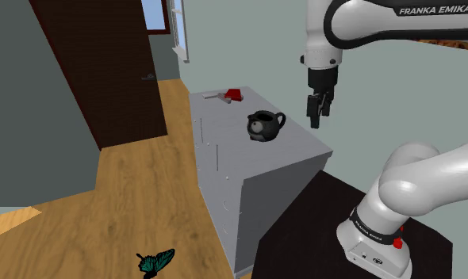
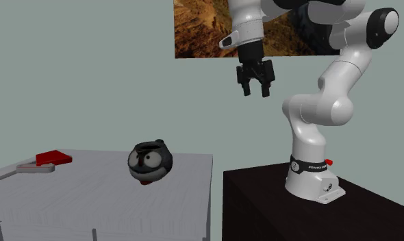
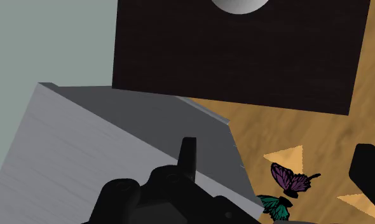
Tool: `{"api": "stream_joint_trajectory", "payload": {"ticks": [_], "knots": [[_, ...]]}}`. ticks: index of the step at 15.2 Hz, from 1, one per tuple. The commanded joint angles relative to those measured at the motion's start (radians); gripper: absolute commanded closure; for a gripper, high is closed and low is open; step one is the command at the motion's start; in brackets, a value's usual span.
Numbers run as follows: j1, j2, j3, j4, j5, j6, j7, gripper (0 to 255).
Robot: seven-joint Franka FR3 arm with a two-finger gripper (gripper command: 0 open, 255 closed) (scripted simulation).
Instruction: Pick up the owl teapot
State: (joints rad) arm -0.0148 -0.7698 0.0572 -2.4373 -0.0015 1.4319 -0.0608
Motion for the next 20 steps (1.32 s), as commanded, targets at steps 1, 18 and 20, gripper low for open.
{"api": "stream_joint_trajectory", "payload": {"ticks": [1,18,20], "knots": [[0.0,0.0,0.0,0.0,0.0,0.0,0.0,0],[0.006,0.331,-0.395,0.04,-0.289,0.384,-0.734,0],[0.015,0.4,-0.435,0.075,-0.291,0.432,-0.819,0]]}}
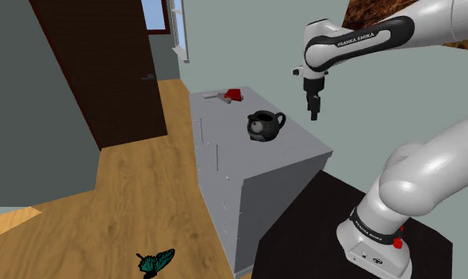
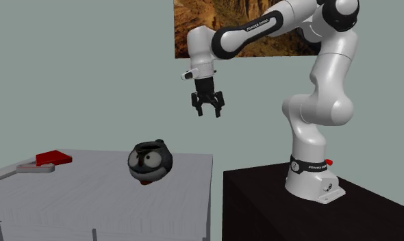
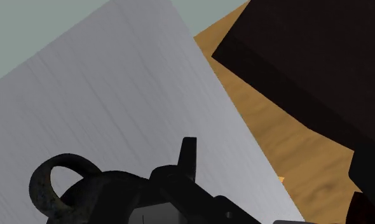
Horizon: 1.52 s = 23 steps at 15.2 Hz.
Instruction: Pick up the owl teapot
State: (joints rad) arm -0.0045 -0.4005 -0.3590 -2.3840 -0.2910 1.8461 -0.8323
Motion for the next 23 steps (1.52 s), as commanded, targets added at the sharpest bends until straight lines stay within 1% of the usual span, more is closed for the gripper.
{"api": "stream_joint_trajectory", "payload": {"ticks": [1,3,6,11,14,19,23], "knots": [[0.009,0.068,-0.037,0.041,0.001,0.042,-0.091,0],[0.018,0.144,-0.071,0.084,0.013,0.087,-0.179,0],[0.028,0.266,-0.113,0.158,0.052,0.149,-0.316,0],[0.021,0.479,-0.144,0.306,0.159,0.223,-0.551,0],[-0.004,0.606,-0.135,0.411,0.23,0.246,-0.684,0],[-0.068,0.807,-0.084,0.613,0.329,0.249,-0.873,0],[-0.075,0.833,-0.076,0.605,0.338,0.282,-0.88,0]]}}
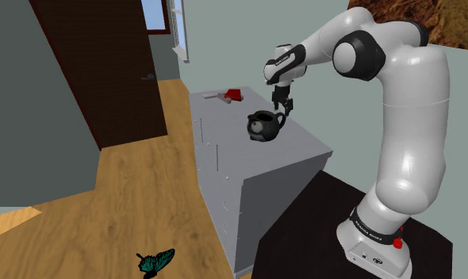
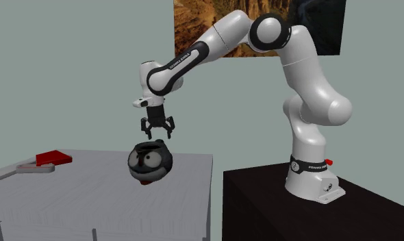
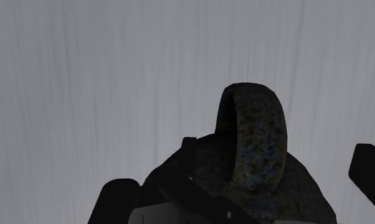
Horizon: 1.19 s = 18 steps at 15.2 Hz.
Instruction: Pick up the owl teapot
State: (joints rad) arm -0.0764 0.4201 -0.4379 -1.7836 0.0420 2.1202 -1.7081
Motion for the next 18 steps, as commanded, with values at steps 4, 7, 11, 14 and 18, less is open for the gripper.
{"api": "stream_joint_trajectory", "payload": {"ticks": [4,7,11,14,18], "knots": [[-0.009,0.045,0.011,-0.014,0.018,0.056,-0.007,0],[-0.009,0.043,0.01,-0.015,0.018,0.056,-0.007,255],[-0.009,0.042,0.01,-0.016,0.017,0.056,-0.007,255],[-0.009,0.042,0.01,-0.016,0.017,0.056,-0.007,255],[-0.006,0.03,0.007,-0.007,0.012,0.035,-0.006,255]]}}
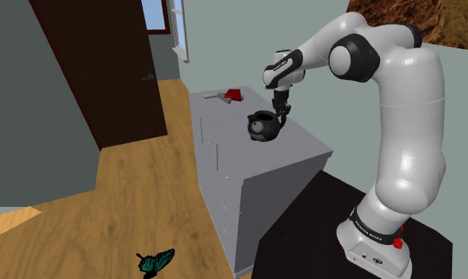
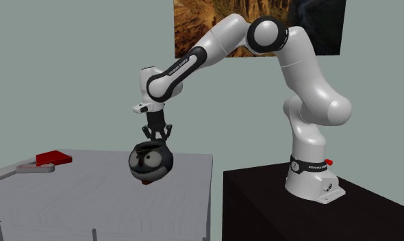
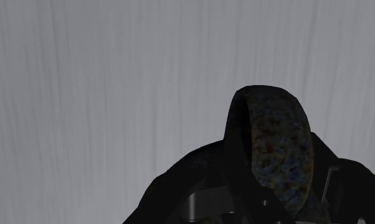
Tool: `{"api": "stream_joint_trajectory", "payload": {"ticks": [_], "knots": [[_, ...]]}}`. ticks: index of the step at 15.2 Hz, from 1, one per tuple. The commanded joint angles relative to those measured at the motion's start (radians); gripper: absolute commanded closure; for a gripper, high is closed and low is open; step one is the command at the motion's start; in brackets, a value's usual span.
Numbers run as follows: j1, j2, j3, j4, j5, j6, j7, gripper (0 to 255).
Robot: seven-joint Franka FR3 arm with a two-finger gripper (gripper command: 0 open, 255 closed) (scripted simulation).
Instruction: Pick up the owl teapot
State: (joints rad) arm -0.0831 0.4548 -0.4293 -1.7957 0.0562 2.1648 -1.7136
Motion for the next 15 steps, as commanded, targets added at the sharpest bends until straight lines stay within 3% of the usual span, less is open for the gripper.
{"api": "stream_joint_trajectory", "payload": {"ticks": [1,15], "knots": [[0.002,-0.012,-0.003,0.01,-0.005,-0.02,0.0,255],[0.013,-0.084,-0.019,0.078,-0.035,-0.156,0.006,255]]}}
